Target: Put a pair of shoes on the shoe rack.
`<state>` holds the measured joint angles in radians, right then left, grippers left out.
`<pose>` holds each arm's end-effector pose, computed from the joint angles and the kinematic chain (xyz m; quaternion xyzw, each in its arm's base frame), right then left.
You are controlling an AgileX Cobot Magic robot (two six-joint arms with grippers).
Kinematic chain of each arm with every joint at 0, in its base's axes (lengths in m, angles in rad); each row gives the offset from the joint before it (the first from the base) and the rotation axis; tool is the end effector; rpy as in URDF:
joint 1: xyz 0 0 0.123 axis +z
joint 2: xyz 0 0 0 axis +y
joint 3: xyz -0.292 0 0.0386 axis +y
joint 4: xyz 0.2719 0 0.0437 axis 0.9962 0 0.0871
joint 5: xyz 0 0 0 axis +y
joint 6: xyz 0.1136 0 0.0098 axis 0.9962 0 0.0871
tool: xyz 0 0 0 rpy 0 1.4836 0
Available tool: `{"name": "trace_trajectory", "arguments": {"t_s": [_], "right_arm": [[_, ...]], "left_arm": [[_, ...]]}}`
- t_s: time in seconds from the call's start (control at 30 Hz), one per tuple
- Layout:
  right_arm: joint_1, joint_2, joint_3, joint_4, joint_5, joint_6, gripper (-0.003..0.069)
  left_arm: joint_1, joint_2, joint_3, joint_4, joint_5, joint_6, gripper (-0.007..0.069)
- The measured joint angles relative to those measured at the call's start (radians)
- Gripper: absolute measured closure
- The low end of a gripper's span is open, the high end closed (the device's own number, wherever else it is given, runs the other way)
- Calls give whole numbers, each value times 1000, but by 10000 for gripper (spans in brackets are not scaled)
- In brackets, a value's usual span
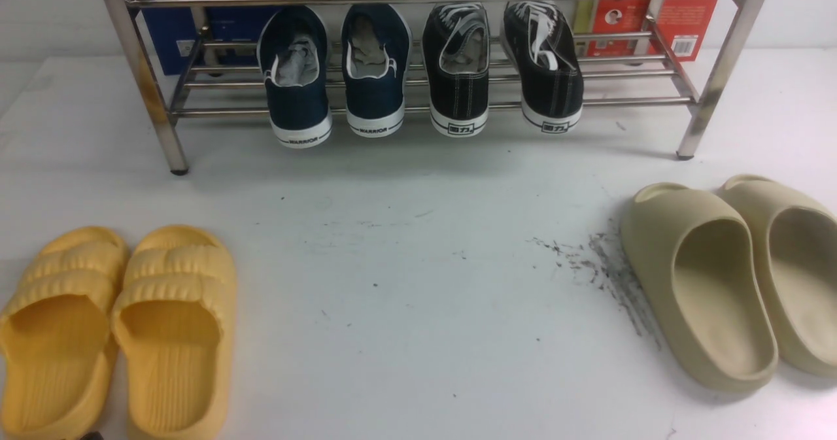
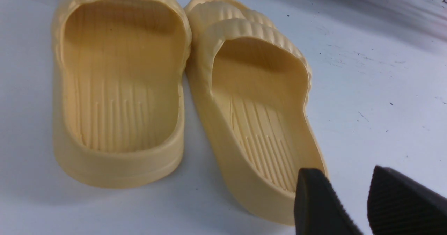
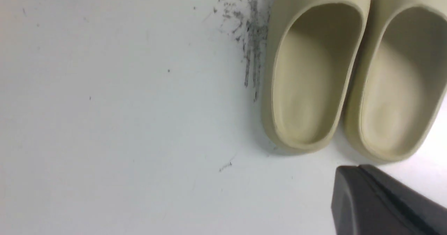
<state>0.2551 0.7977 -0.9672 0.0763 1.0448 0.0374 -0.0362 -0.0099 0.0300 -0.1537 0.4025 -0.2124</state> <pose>0.1574 0.0488 0.3672 -0.0953 0.9188 0.0929 0.3716 0.0876 -0.0100 0.1598 -0.1115 0.8061 -0.1365 0.5649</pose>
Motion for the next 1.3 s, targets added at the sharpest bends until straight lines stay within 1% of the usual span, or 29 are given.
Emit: {"name": "trace_trajectory", "arguments": {"t_s": [0.1,0.13,0.17,0.2,0.23,0.27,0.3,0.33,0.37,0.4,0.5,0.57,0.77,1.3], "right_arm": [[-108,-242,300,64,-251,-74,662],[-113,-256,318,67,-278,-80,662],[-151,-359,456,84,-373,-99,662],[-169,-426,539,90,-439,-107,662],[-178,-474,587,91,-476,-109,662],[-192,-539,690,91,-556,-114,662],[-194,-559,703,91,-566,-114,662],[-204,-628,811,95,-643,-117,662],[-205,-643,821,95,-649,-117,662],[-212,-696,891,99,-690,-117,662],[-222,-777,975,99,-712,-117,662],[-224,-796,988,99,-706,-117,662],[-224,-807,985,100,-662,-118,662],[-224,-807,983,102,-653,-118,655]], "left_arm": [[0,0,0,0,0,0,387],[0,0,0,0,0,0,387],[0,0,0,0,0,0,387],[0,0,0,0,0,0,387],[0,0,0,0,0,0,387],[0,0,0,0,0,0,387],[0,0,0,0,0,0,387],[0,0,0,0,0,0,387],[0,0,0,0,0,0,387],[0,0,0,0,0,0,387],[0,0,0,0,0,0,387],[0,0,0,0,0,0,387],[0,0,0,-2,0,0,387],[0,0,0,-1,0,0,387]]}}
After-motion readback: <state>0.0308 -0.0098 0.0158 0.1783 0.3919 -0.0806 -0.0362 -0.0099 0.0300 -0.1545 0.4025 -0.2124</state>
